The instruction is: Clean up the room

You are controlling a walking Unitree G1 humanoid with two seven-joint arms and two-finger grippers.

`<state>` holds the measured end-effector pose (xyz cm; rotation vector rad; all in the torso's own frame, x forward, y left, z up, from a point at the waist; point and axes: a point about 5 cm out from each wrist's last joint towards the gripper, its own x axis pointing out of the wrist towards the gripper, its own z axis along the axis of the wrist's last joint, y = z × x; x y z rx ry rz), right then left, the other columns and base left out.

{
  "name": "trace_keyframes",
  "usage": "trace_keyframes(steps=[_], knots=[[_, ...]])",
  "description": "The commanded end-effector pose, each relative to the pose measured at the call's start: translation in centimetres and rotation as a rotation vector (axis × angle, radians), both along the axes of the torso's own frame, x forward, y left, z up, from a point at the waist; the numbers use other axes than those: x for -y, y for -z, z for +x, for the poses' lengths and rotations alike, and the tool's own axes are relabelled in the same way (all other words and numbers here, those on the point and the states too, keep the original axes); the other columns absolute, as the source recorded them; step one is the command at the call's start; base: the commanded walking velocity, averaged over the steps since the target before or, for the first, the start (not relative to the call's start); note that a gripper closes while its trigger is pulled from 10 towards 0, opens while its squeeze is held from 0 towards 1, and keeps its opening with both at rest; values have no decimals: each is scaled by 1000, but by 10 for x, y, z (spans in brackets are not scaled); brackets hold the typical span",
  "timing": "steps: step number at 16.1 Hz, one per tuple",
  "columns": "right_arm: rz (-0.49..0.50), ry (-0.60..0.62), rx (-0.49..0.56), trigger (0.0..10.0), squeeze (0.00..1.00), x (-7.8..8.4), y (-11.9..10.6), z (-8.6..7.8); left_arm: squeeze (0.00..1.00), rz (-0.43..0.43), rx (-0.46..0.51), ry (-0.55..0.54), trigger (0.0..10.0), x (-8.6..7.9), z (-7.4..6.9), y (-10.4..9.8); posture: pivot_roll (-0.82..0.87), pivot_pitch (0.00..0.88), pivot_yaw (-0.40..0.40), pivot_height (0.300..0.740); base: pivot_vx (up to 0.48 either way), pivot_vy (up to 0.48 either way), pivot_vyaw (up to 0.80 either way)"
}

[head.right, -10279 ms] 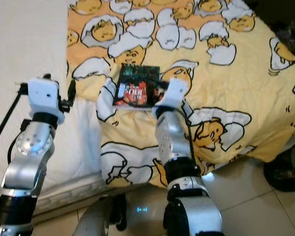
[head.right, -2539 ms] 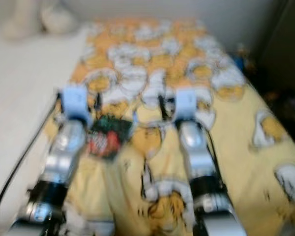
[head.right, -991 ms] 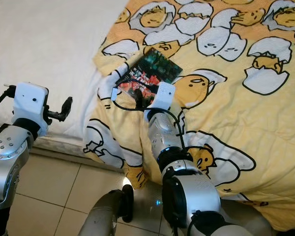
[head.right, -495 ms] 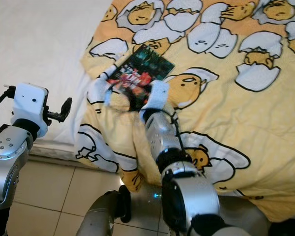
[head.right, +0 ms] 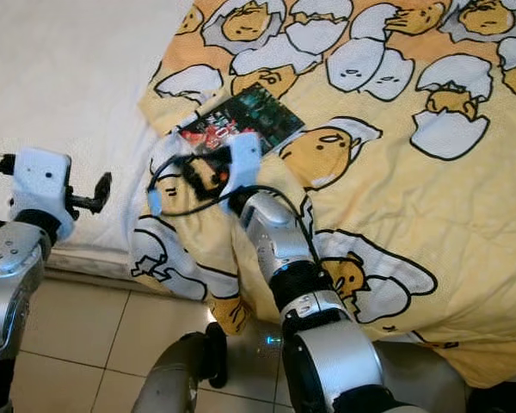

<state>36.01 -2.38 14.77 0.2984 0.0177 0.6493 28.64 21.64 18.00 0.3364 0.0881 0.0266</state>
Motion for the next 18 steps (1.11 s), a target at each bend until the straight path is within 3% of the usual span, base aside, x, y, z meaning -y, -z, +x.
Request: trace_keyframes(steps=[1,4,8,11,12,13,14,15,16,17,18], knots=[[134,-33,-108,10000,0,-46,19,-30,0,-4,9,-21,10000,-5,-1,-1,110,316,108,723,0,0,0],[160,36,-165,10000,0,-36,23,-23,0,-16,19,-17,10000,-3,1,-1,117,320,116,723,0,0,0],[-63,271,-192,10000,0,-17,36,-8,0,5,31,-29,10000,-8,-4,-4,180,326,106,723,0,0,0],[-65,286,-273,10000,0,-20,37,-4,0,18,40,-51,10000,-13,-9,-8,212,324,92,723,0,0,0],[-56,265,-292,10000,0,-28,33,-4,0,19,41,-62,10000,-15,-11,-7,223,319,82,723,0,0,0],[-42,174,-298,10000,0,-52,24,-9,0,19,40,-74,10000,-16,-14,-5,237,306,65,723,0,0,0],[-43,95,-266,10000,0,-72,15,-15,0,18,42,-82,10000,-16,-14,-5,245,301,56,723,0,0,0],[-48,63,-245,10000,0,-80,11,-18,0,17,44,-85,10000,-16,-14,-5,245,301,56,723,0,0,0],[-37,-38,-175,10000,0,-105,-5,-27,0,23,53,-93,10000,-16,-15,-6,248,292,47,723,0,0,0],[-29,-42,-172,10000,0,-108,-7,-28,0,24,53,-95,10000,-16,-15,-6,245,291,43,723,0,0,0],[-18,-13,-203,4118,0,-104,-4,-26,0,27,53,-96,10000,-16,-15,-6,247,290,40,723,0,0,0]])
